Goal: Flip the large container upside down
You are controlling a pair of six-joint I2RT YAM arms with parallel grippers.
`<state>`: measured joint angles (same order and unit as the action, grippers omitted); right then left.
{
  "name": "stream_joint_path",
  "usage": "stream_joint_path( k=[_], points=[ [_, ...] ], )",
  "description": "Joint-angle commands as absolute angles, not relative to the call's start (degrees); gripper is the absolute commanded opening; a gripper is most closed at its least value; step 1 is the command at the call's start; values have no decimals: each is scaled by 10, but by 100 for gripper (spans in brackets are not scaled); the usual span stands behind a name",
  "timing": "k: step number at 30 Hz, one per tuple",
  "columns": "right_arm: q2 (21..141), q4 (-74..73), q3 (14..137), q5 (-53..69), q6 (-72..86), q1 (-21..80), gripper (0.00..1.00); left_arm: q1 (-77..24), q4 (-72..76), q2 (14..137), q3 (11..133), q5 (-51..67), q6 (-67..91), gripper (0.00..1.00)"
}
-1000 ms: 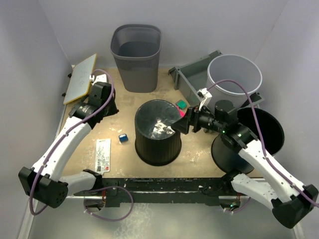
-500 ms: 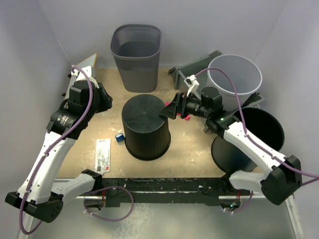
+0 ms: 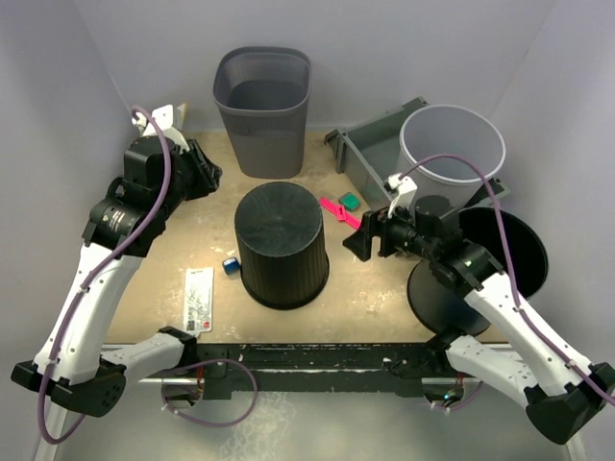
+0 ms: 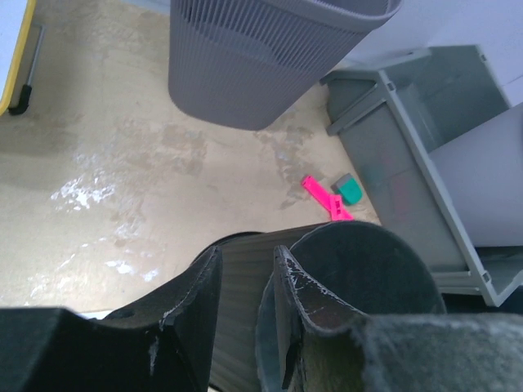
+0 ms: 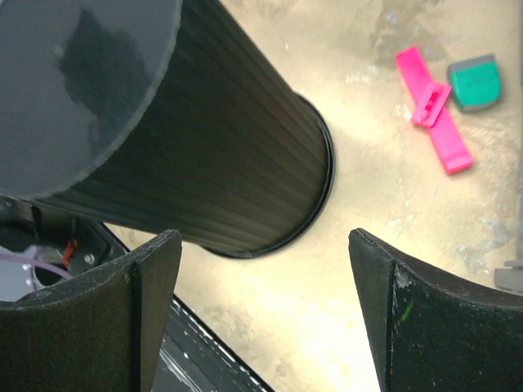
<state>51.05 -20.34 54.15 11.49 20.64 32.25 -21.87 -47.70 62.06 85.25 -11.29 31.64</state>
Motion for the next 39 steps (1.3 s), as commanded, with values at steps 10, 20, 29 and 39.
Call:
stream_joint_path(
  k=[10,20,29,39],
  points=[
    [648,-2,483,151,273,443,86,-213,-477,708,859,-229,328,30],
    [769,83,571,47,355,441,89,-212,-481,699,808,-228,337,30],
    [826,83,585,62,367,409,89,-212,-476,629,846,-282,336,31],
    [781,142,524,68,414,318,89,-212,-417,595,855,-217,313,30]
  ],
)
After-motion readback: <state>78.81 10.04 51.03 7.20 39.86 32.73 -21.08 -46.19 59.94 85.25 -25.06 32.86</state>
